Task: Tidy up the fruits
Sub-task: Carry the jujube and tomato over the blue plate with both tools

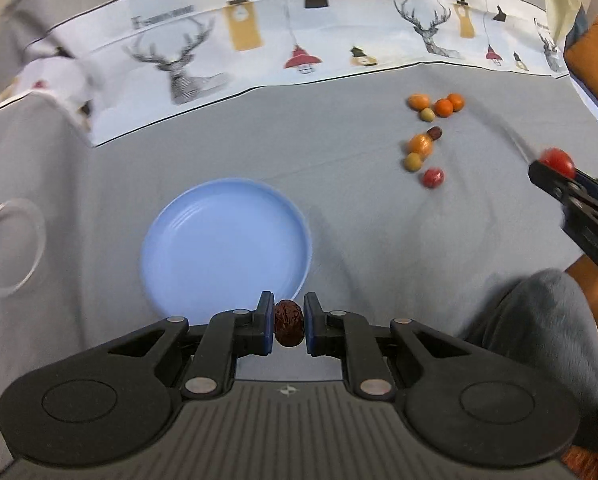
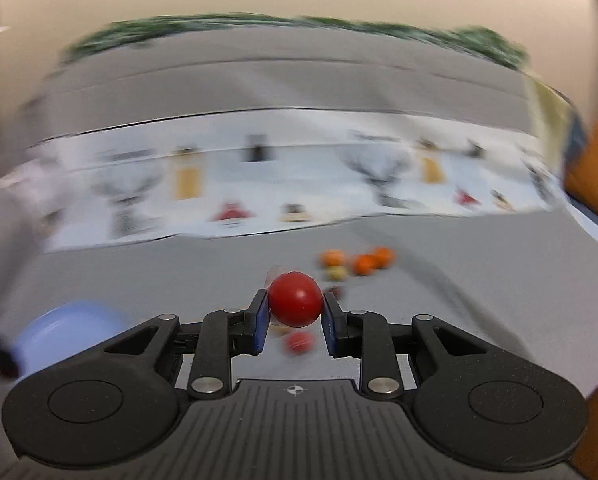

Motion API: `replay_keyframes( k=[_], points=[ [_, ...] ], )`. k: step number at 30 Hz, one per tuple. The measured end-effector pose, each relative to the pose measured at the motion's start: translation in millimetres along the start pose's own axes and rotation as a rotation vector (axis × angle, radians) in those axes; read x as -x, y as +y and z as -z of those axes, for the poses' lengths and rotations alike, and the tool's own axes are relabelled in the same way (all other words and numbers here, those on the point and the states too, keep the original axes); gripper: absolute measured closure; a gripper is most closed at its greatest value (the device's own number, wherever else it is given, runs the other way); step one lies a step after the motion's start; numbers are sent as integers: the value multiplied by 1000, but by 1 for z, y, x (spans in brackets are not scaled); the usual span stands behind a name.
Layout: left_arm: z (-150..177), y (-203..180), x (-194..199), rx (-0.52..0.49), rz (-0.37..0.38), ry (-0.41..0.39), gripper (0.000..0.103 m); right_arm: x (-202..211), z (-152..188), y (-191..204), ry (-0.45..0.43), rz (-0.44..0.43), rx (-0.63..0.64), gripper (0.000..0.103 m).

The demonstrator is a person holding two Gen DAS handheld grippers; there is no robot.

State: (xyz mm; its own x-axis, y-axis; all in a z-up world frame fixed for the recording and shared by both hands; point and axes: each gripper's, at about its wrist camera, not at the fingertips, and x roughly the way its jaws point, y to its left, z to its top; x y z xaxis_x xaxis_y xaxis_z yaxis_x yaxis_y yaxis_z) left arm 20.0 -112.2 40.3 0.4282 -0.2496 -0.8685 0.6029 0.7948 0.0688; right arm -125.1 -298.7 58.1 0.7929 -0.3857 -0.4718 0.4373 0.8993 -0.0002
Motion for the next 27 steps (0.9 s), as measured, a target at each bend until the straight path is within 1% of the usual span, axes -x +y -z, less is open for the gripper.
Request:
replay_keyframes(
  k=[2, 3, 5, 6, 7, 10, 16, 20, 27],
  points=[
    [18, 10, 16, 24, 9, 9, 87, 34, -3, 18, -1, -68, 15, 74],
    [26, 14, 24, 39, 25, -2, 87, 49, -2, 24, 1, -106, 17, 74],
    [40, 20, 43, 58, 47, -45, 87, 72, -1, 38, 9, -142, 36, 74],
    [48, 21, 52, 61, 45, -60, 87, 80, 0, 44, 14, -162, 44, 74],
    [53, 23, 59, 63, 44, -73, 87, 86, 2, 49, 15, -173, 55, 74],
    [65, 28, 78, 78, 46, -100, 87, 102, 11, 65, -13, -165, 73, 74],
    [82, 31, 103, 84, 38, -148, 87, 114, 15, 75, -33, -176, 70, 74],
    [90, 37, 111, 109, 38, -163, 87, 117, 18, 81, -42, -200, 84, 74],
    [85, 54, 118, 143, 22, -188, 87, 113, 15, 93, -39, -218, 100, 74]
  ],
)
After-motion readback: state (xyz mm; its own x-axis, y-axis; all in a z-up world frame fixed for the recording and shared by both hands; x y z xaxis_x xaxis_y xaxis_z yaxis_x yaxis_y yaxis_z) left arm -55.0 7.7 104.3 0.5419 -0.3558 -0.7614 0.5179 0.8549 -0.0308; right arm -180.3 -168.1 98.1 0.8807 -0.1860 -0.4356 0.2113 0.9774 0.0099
